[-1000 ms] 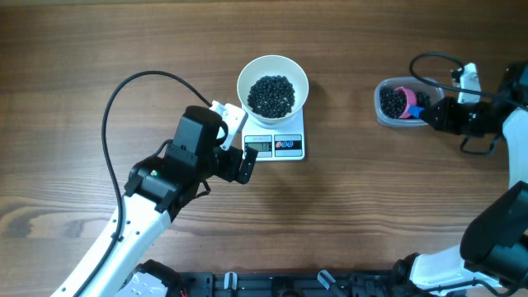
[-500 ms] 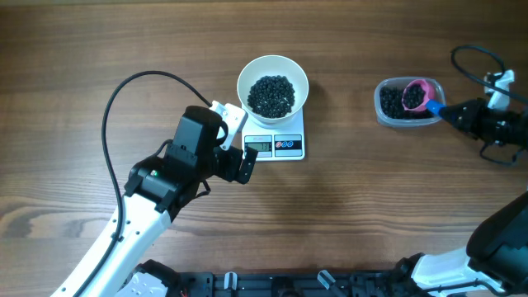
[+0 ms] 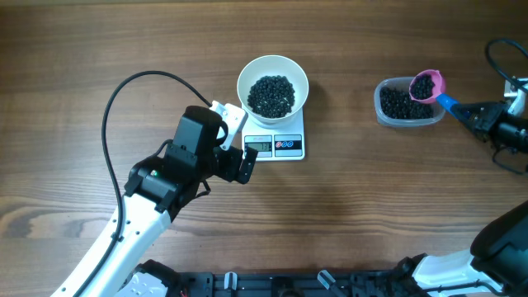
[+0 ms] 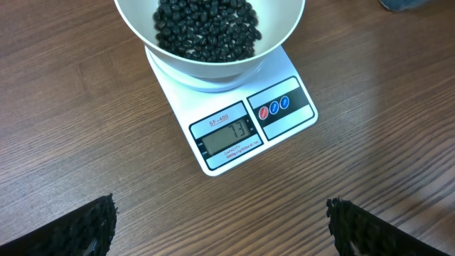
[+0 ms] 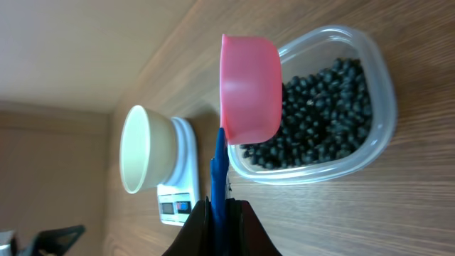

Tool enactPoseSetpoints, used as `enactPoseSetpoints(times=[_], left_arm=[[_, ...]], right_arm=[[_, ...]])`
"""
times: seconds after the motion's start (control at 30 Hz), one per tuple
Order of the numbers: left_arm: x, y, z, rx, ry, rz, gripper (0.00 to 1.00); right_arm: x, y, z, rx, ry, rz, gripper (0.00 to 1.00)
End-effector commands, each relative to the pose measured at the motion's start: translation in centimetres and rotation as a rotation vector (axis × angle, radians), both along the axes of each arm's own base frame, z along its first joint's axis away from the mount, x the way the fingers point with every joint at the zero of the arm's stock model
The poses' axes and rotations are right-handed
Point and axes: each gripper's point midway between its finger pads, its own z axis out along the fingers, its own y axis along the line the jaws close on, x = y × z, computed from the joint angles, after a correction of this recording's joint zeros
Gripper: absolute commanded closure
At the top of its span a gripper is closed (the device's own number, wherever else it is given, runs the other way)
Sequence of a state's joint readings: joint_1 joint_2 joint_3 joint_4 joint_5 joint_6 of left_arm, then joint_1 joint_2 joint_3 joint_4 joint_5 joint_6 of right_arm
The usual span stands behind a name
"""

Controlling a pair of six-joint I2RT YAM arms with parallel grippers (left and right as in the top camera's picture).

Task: Scoop item into bowl and weigh 150g on scale
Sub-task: 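Carry the filled scoop left over the white bowl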

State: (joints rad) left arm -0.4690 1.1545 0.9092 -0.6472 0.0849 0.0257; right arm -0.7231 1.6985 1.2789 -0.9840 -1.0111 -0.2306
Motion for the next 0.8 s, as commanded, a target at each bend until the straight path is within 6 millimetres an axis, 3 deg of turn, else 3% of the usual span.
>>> enactPoseSetpoints(times=[0.0, 0.43, 0.63, 0.77], left_arm=[[-0.1, -0.2, 0.4, -0.006, -0.012, -0.024, 0.0], [-0.1, -0.2, 0.4, -0.006, -0.012, -0.024, 0.0], [-0.1, -0.2, 0.4, -0.006, -0.012, -0.024, 0.0], [-0.1, -0.2, 0.4, -0.006, -0.012, -0.024, 0.0]], right_arm=[[0.1, 0.9, 1.1, 0.102, -0.04, 0.012, 0.96], [0.2, 3.1, 4.3, 0.3, -0.121, 0.046, 0.96], [0.8, 6.9, 4.7, 0.353, -0.086, 0.134, 0.96], [1.4, 10.8, 4.8, 0.389, -0.039, 0.225, 0.96]])
